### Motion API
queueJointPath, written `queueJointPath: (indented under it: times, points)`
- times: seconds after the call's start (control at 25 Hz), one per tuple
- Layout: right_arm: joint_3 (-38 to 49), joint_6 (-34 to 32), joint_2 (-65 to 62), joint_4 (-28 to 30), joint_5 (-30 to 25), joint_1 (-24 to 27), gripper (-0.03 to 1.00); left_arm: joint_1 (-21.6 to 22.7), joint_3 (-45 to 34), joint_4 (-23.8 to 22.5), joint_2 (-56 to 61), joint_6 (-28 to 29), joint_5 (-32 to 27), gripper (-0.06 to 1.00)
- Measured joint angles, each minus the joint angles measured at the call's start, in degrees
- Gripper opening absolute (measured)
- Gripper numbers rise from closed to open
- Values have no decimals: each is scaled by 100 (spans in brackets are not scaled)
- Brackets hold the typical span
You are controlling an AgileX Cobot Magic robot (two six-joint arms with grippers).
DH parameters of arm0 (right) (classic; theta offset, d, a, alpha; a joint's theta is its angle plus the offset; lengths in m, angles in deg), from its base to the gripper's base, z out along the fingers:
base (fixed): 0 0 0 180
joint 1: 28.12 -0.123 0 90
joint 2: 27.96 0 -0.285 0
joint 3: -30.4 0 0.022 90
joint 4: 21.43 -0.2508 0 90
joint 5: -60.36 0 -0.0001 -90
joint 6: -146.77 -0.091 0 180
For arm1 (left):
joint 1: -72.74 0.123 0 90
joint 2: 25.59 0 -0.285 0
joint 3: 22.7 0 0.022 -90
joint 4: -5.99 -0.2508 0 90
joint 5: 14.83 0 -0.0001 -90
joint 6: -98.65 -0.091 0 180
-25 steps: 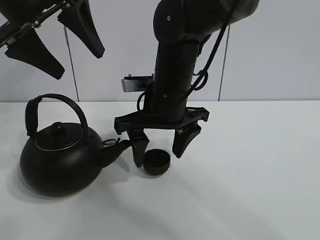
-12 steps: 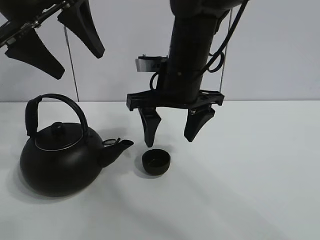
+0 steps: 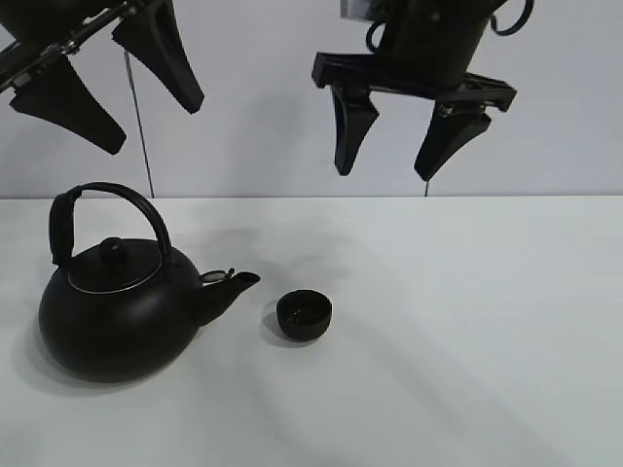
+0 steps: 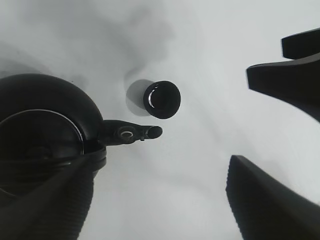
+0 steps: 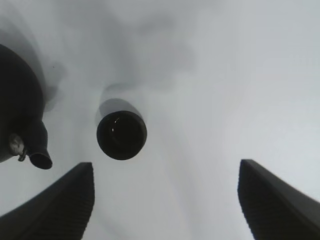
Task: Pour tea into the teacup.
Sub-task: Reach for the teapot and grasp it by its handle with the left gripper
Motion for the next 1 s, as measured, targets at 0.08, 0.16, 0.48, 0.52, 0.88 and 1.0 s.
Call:
queueJointPath:
  times: [0.08,0.16,0.48,0.52,0.88,1.0]
  points:
    - [133,12,-231,-54,-17,134,55,0,0,0,0,0,0,54]
    - [418,18,-506,-125,-17,302,55,0,0,0,0,0,0,54]
    - [1916,269,-1774,-416,154,1120,55,0,0,0,0,0,0,54]
    - [2044,311,-1913,-424,154,1237,55,0,0,0,0,0,0,54]
    - [2428,440,-2418,-488,154,1586,55,0,0,0,0,0,0,54]
    - [2430,440,-2418,-504,154,1586,55,0,0,0,0,0,0,54]
